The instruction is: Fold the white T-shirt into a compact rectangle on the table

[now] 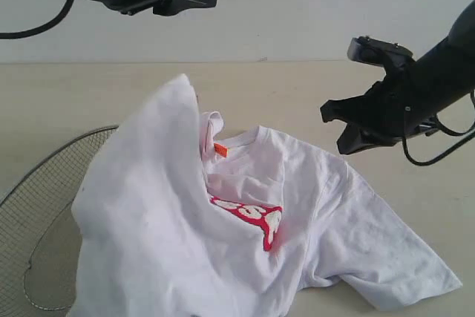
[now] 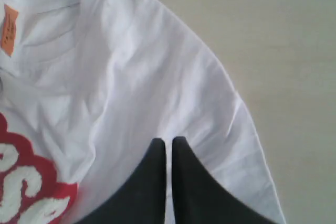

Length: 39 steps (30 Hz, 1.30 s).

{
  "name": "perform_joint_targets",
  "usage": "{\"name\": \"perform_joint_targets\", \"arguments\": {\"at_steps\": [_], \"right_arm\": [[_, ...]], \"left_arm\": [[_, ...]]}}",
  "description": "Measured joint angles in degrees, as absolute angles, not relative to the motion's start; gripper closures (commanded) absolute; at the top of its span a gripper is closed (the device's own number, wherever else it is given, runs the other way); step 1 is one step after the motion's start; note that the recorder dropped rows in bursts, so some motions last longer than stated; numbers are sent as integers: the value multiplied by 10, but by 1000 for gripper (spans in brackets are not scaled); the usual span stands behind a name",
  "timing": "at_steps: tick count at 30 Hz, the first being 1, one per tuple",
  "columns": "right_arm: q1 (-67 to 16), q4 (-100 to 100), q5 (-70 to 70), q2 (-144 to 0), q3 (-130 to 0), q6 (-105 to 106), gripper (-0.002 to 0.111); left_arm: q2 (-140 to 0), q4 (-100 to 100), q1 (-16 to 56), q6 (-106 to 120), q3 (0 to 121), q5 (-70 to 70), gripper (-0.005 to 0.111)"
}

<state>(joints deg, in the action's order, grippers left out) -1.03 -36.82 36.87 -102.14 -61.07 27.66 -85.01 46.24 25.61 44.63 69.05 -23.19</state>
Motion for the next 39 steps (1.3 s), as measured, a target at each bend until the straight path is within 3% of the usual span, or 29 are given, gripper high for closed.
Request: {"name": "perform_joint_targets", "arguments": {"at_steps": [3,8,25,39], "right_arm": [[-10,-370,374,-1011,-573,277,108],[-10,-378,381,-1011,-518,277,108],[-10,-336,368,-1015,-507,249,108],[-7,-315,348,-1076,-520,215,108]], "left_arm": [[-846,450,256,446,697,-234,72],[-820,431,256,446,699,-235,102],[-714,425,256,446,699,-310,102],[-706,420,256,436,699,-365,102]]}}
